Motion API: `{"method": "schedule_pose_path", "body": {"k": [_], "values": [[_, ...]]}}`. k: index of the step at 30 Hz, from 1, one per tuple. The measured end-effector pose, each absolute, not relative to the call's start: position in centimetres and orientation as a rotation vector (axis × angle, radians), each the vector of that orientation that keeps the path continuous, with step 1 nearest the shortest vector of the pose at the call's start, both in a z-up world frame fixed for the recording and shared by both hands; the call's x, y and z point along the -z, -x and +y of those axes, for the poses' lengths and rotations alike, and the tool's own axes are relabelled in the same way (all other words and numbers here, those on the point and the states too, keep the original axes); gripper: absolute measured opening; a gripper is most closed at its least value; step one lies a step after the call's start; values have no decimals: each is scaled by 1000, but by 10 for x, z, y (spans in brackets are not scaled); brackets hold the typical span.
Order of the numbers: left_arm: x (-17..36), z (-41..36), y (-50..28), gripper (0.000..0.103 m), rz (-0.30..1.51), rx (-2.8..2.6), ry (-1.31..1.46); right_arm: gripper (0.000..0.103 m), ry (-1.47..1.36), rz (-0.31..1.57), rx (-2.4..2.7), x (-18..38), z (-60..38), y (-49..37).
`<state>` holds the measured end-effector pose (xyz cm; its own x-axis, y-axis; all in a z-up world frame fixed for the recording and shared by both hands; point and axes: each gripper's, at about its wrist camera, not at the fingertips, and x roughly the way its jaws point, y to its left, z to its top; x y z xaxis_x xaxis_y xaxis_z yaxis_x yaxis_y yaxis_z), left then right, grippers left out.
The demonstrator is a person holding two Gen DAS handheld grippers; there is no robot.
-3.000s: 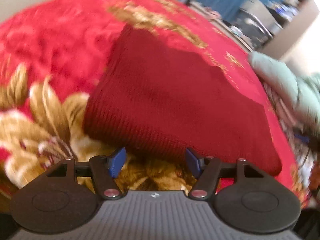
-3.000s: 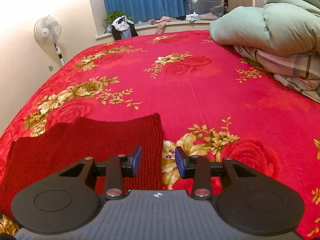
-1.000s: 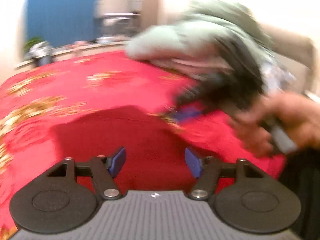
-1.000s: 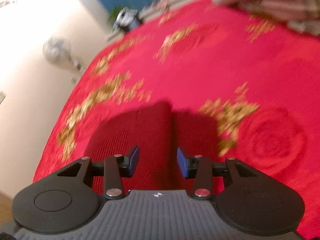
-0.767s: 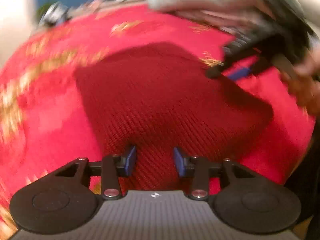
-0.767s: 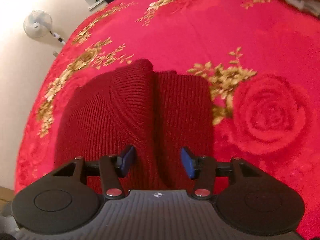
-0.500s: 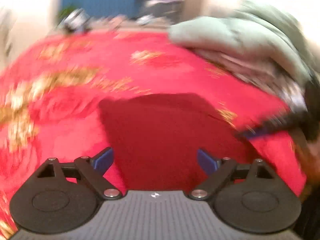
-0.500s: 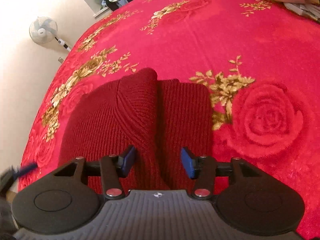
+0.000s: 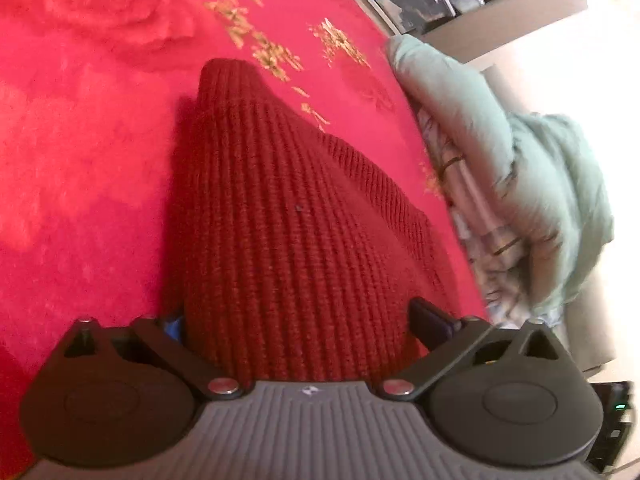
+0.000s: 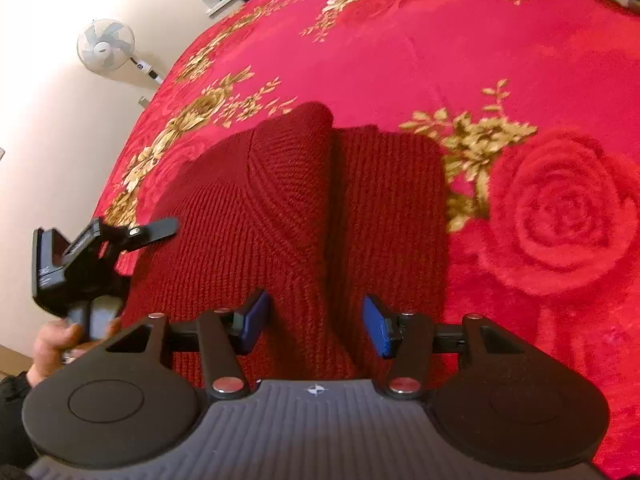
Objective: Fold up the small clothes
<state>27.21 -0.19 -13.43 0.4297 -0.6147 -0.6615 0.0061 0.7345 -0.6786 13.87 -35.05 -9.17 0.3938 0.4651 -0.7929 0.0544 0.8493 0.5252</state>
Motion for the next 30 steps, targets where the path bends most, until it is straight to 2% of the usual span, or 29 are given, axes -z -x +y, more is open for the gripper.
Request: {"method": "schedule_pose_path", "body": {"k": [1, 2, 3, 5, 9, 16, 21, 24, 28, 30], "values": [[127, -5, -270, 85, 1064, 416, 629, 45, -516, 1141, -279, 91, -349, -139], [119, -5, -267, 71, 1051, 417, 601, 41, -522, 1135, -288, 90, -348, -140], [110, -5, -265, 65, 1035, 422, 567, 31, -533, 1128, -300, 88, -347, -140], [83, -5, -252, 62, 989, 440, 489, 30, -512, 1114, -296, 84, -340, -140], [31, 13, -235, 61, 892, 432, 404, 27, -471, 1078, -335, 74, -308, -147], [-28, 128, -229, 62, 819, 331, 344, 27, -432, 1010, -472, 61, -191, -186], [-20, 216, -236, 74, 896, 152, 292, 26, -363, 1042, -498, 61, -97, -209], [-10, 246, -224, 74, 1009, -12, 194, 26, -288, 1107, -480, 76, -61, -211], [-26, 248, -171, 74, 961, 76, 237, 26, -232, 1080, -474, 69, -47, -206], [-17, 235, -153, 74, 967, 102, 238, 27, -262, 1085, -476, 70, -52, -206]]}}
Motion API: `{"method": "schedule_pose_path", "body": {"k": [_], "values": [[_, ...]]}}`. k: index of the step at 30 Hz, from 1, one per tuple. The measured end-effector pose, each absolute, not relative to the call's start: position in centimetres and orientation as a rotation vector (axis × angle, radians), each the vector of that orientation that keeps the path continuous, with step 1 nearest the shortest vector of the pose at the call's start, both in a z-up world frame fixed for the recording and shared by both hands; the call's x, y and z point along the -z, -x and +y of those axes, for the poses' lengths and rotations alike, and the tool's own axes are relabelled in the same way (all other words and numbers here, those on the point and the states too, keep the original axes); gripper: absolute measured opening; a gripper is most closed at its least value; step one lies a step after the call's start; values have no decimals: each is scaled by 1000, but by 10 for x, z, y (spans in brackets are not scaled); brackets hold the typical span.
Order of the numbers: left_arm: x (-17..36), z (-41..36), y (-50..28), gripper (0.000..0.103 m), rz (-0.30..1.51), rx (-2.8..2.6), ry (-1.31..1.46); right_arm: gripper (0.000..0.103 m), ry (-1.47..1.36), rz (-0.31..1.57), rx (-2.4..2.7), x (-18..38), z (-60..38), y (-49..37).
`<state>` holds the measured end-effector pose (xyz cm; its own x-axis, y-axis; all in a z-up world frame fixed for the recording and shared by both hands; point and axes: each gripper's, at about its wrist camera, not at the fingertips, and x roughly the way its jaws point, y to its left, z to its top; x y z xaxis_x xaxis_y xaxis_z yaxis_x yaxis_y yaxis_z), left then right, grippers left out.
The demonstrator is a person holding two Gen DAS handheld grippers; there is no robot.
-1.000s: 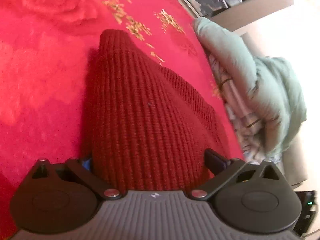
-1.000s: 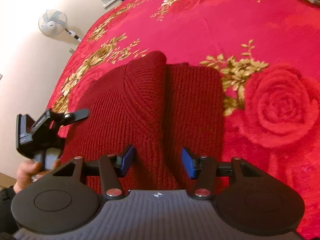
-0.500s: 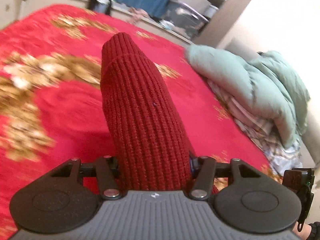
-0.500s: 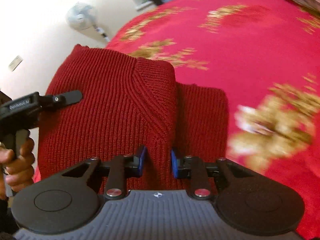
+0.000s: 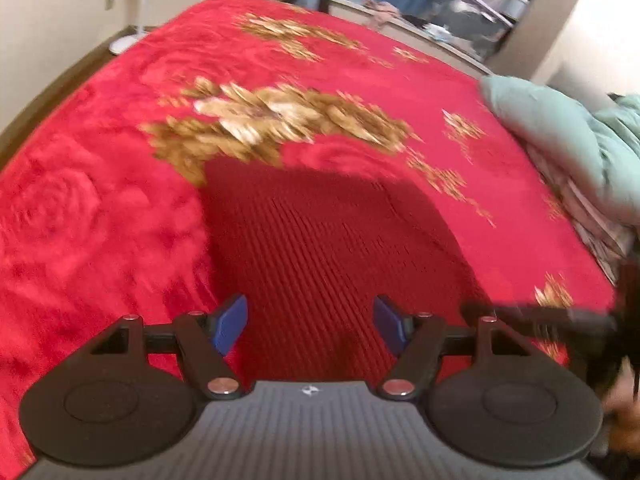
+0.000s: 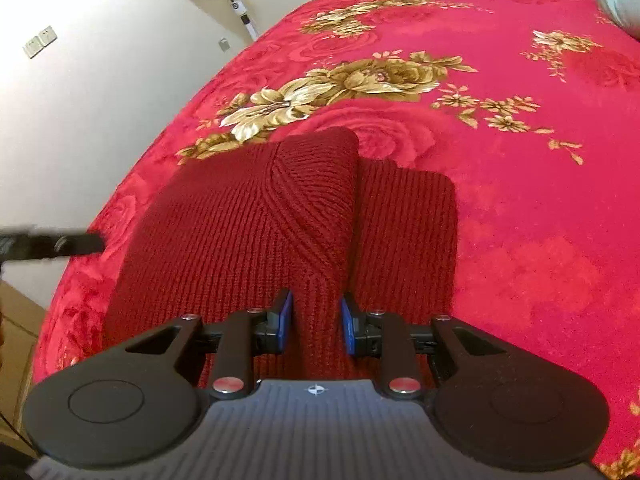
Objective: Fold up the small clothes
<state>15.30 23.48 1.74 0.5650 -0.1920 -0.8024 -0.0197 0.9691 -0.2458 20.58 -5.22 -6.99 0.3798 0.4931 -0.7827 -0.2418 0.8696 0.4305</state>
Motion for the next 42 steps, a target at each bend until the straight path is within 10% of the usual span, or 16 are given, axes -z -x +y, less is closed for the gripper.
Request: {"method": "schedule_pose_path", "body": {"k": [4, 11, 19, 42], "values": [[33, 200, -135, 91, 1054, 86, 115, 28, -256, 1084, -458, 62, -59, -201], [-50, 162, -53, 103, 669, -73, -42, 35, -133, 897, -410, -1, -100, -130], [-74, 93, 64, 103, 612, -135, 34, 85, -106, 740, -341, -39, -129, -26], [-26, 62, 77, 103, 751, -228, 97, 85, -76, 778, -337, -1, -101, 1]]}}
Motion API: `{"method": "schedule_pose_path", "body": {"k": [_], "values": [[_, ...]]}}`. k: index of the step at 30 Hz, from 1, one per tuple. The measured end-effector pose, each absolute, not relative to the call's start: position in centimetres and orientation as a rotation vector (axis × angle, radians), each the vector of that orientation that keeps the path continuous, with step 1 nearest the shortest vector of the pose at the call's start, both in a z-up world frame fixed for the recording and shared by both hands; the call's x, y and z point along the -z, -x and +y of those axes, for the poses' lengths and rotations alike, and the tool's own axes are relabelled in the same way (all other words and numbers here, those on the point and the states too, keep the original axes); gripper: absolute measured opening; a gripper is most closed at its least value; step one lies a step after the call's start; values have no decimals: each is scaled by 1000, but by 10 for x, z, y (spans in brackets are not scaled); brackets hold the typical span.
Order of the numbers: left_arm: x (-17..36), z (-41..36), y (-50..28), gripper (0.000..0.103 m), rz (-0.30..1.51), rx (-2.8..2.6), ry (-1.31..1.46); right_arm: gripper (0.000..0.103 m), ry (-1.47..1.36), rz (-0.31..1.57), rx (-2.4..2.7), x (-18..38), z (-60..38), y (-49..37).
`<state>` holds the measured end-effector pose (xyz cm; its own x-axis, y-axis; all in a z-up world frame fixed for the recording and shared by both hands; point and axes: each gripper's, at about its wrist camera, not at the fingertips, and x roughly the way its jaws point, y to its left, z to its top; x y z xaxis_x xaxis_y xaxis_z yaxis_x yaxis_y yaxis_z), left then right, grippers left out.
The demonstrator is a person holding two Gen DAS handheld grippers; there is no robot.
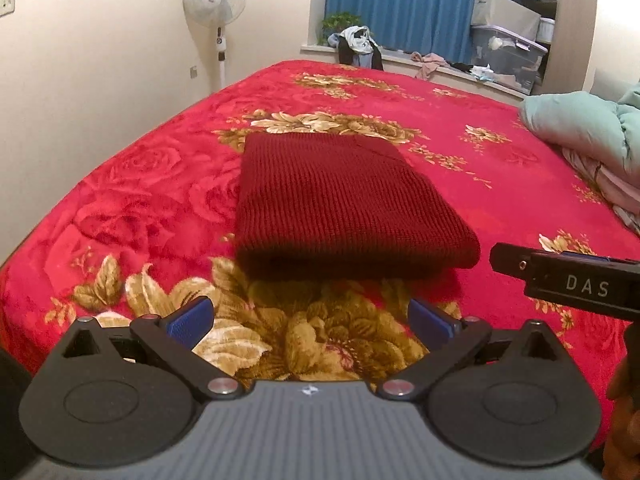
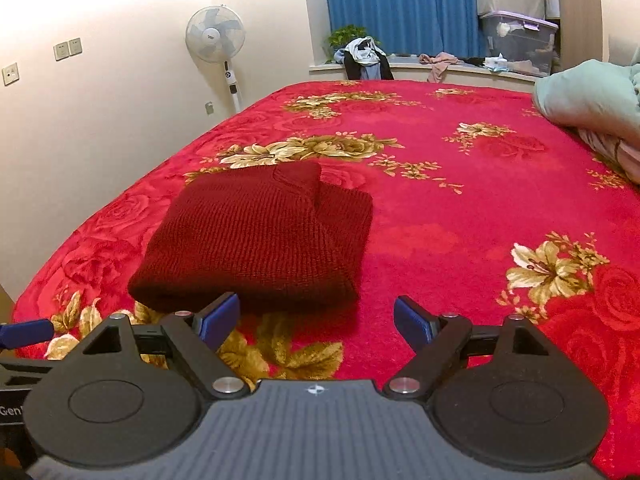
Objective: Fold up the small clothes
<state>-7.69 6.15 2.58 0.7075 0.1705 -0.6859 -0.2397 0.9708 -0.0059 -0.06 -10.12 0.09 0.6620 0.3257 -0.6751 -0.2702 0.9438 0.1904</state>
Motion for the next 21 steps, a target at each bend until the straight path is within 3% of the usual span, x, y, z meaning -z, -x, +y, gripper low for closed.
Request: {"method": "schedule_pose_path", "body": {"k": [21], "values": [[-23, 61, 73, 103, 758, -227, 109, 85, -35, 786, -360, 7, -88, -3]]}}
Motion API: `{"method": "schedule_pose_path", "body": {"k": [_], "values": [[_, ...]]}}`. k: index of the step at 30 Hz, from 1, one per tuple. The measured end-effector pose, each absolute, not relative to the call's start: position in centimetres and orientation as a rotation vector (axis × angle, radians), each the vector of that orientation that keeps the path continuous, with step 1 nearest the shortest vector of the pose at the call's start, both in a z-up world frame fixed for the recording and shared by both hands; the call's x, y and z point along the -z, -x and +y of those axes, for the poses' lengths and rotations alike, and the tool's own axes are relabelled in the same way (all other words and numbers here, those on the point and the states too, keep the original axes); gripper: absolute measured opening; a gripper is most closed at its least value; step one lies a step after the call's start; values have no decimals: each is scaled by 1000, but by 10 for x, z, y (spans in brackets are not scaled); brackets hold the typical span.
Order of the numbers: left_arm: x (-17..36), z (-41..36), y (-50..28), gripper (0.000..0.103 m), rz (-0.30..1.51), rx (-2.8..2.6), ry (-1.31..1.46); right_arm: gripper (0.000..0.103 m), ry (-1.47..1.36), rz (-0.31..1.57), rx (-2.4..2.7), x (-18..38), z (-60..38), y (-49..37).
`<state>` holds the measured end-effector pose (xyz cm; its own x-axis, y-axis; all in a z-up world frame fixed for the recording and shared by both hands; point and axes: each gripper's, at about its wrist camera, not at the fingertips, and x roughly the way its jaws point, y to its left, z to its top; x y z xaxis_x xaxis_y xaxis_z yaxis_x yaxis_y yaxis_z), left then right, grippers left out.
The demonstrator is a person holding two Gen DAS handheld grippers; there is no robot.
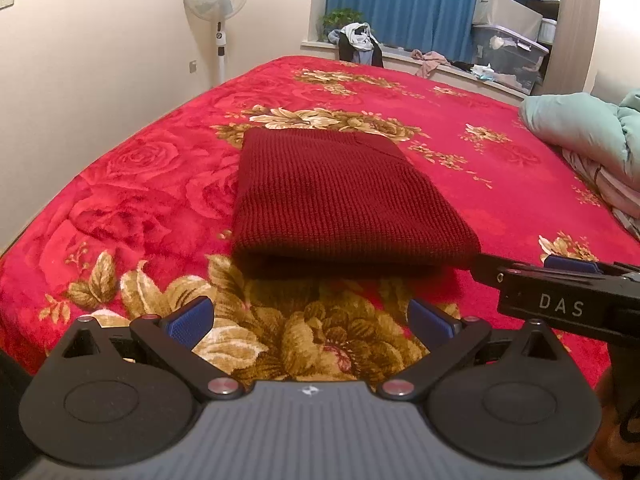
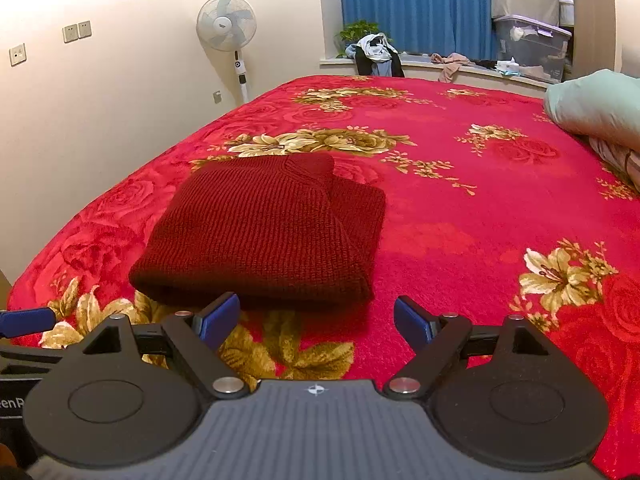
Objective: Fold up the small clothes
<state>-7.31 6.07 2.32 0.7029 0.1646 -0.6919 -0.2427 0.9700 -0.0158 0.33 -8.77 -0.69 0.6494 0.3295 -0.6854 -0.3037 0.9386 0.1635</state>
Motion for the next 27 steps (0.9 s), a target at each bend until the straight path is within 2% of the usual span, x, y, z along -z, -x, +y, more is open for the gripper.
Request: {"method": "schedule_pose_path", "body": {"k": [27], "values": [[-22, 60, 73, 103, 752, -226, 107, 85, -26, 778, -351, 7, -87, -3]]}}
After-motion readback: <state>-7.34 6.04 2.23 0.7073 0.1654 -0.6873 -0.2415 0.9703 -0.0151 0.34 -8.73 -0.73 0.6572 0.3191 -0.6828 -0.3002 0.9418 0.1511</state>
